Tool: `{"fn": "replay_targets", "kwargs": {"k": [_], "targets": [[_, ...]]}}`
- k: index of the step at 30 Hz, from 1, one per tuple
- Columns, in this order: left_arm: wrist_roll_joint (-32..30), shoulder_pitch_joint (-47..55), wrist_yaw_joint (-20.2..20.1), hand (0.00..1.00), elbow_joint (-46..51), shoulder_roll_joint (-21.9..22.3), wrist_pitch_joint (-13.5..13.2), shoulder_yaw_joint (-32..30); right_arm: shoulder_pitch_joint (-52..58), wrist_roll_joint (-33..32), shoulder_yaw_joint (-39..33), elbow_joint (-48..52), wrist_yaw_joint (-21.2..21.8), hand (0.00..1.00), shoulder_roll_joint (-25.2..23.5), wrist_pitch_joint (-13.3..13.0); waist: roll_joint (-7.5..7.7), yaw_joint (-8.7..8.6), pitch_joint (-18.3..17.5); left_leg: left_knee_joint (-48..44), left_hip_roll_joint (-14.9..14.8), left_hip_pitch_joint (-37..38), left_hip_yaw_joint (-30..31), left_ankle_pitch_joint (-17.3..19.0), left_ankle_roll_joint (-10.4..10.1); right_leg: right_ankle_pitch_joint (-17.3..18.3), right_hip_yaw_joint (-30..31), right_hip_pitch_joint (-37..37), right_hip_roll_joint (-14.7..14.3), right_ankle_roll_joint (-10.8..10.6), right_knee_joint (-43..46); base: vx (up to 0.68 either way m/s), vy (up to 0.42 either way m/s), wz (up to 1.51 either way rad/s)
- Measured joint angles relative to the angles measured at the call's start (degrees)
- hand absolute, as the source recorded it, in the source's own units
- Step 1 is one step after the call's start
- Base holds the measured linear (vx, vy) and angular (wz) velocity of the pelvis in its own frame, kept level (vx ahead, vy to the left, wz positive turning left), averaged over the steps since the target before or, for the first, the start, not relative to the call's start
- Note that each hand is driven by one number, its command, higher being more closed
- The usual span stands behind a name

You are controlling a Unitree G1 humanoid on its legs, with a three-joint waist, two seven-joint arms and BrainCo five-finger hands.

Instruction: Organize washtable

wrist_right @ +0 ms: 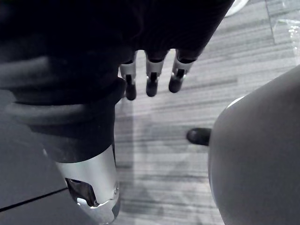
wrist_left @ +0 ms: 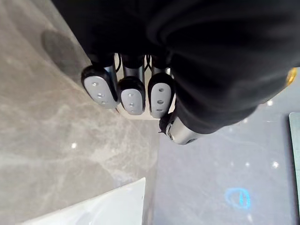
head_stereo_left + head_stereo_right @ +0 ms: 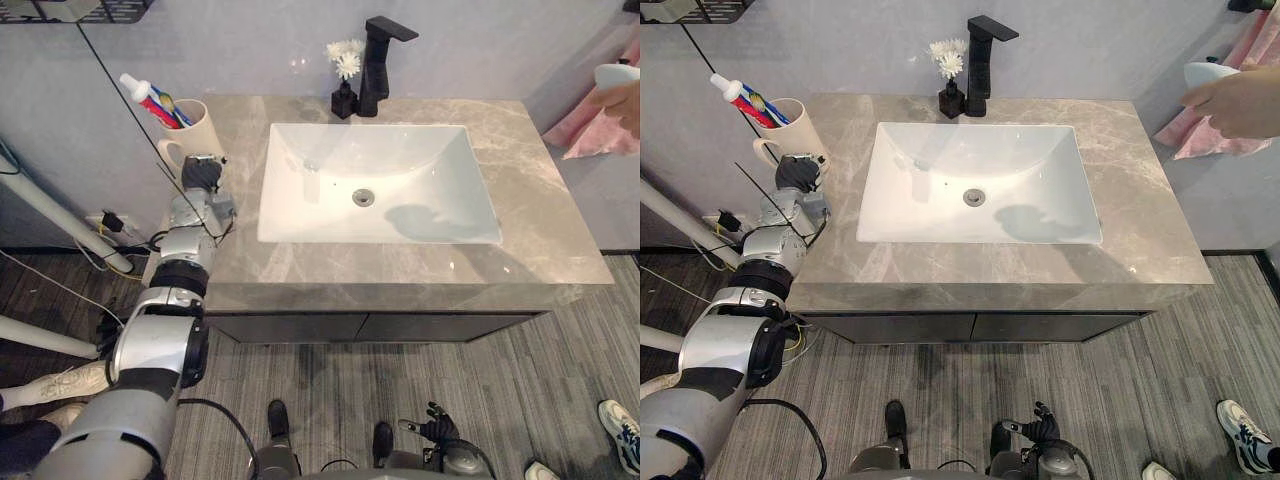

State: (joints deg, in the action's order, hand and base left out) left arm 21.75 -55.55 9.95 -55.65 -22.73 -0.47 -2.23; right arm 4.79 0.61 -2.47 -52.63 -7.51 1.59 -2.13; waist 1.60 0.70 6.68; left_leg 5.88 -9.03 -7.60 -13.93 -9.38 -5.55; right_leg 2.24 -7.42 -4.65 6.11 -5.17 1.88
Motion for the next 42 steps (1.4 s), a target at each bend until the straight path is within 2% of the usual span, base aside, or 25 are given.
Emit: {"fn": "replay_targets", "kwargs": {"k": [6, 27, 36, 42], "targets": [[0.0, -2.9, 0.1, 1.00, 0.0, 0.1, 0.0, 1.9, 0.0, 0.0, 0.3, 0.2, 0.0, 0.00, 0.0, -0.1, 1.24, -0.06, 0.7, -0.3, 0.1, -1.8, 0.0, -0.1, 0.1, -0.3, 0.5, -2.1, 0.0, -0.1, 0.5, 0.00, 0.001, -0.01], [0.0, -17.1, 1.5, 1.00, 1.0, 1.0, -0.1, 4.0, -1.0, -0.1, 3.9, 4.7, -0.1, 0.00, -0.1, -0.1, 2.33, -0.01, 4.6, -0.4, 0.0, -8.1, 0.7, -1.5, 0.6, -0.3, 0.0, -9.1, 0.0, 0.0, 3.2, -0.01, 0.001, 0.00], [-0.1, -16.7, 1.6, 1.00, 1.2, 2.4, -0.1, 4.5, -2.3, -0.4, 5.4, 4.9, 0.0, 0.00, -0.1, -0.2, 2.28, 0.22, 4.7, -0.4, 0.1, -6.9, 1.4, -1.5, 0.6, 0.0, -0.8, -8.1, 0.2, 0.2, 4.4, 0.01, 0.008, 0.04], [-1.6, -9.9, 1.6, 1.00, 6.7, 2.4, -0.5, 6.3, -2.4, -0.7, 5.4, 4.7, 0.1, 0.00, -0.1, 0.1, 1.49, 0.29, 5.2, -0.3, 0.3, -5.3, 2.5, -1.2, 0.3, 1.6, -2.1, -6.6, 0.5, 0.2, 6.3, -0.04, 0.005, 0.11]]}}
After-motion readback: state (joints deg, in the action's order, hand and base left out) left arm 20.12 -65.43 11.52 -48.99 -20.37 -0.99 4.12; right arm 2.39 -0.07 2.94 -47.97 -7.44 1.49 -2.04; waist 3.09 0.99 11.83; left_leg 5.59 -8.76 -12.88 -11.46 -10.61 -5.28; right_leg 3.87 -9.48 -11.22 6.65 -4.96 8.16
